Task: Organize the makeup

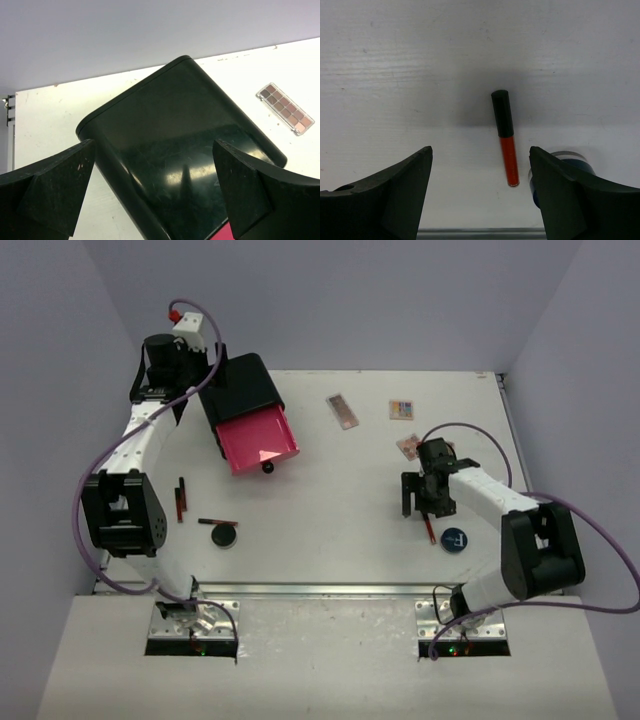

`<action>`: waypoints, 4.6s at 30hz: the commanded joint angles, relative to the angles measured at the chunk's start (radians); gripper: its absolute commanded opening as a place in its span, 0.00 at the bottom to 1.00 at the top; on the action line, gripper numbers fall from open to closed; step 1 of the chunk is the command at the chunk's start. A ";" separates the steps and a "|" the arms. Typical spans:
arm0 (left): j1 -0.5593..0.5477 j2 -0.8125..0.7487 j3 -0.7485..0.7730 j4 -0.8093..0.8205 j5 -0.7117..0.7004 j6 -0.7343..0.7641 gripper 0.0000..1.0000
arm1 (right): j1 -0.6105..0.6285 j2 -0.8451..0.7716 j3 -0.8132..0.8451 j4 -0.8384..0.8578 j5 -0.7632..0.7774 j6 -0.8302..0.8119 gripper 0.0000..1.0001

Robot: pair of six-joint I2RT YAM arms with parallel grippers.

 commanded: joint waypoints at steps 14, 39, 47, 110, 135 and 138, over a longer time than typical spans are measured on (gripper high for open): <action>0.017 -0.161 -0.104 0.045 0.057 -0.013 1.00 | -0.060 0.158 -0.021 0.100 -0.077 -0.019 0.26; 0.113 -0.302 -0.264 0.054 0.089 0.049 1.00 | 0.287 0.076 0.489 0.387 -0.230 -0.032 0.00; 0.128 -0.280 -0.251 0.018 0.073 0.050 1.00 | 0.398 0.404 0.880 0.535 -0.255 -0.086 0.00; 0.305 -0.231 -0.472 -0.569 -0.187 0.223 0.36 | 0.282 0.069 0.332 0.707 -0.168 -0.318 0.69; 0.359 -0.066 -0.499 -0.460 -0.096 0.242 0.32 | 0.184 -0.084 0.222 0.575 -0.115 -0.251 0.68; 0.356 -0.060 -0.494 -0.466 -0.078 0.235 0.32 | 0.181 -0.087 0.204 0.577 -0.115 -0.257 0.68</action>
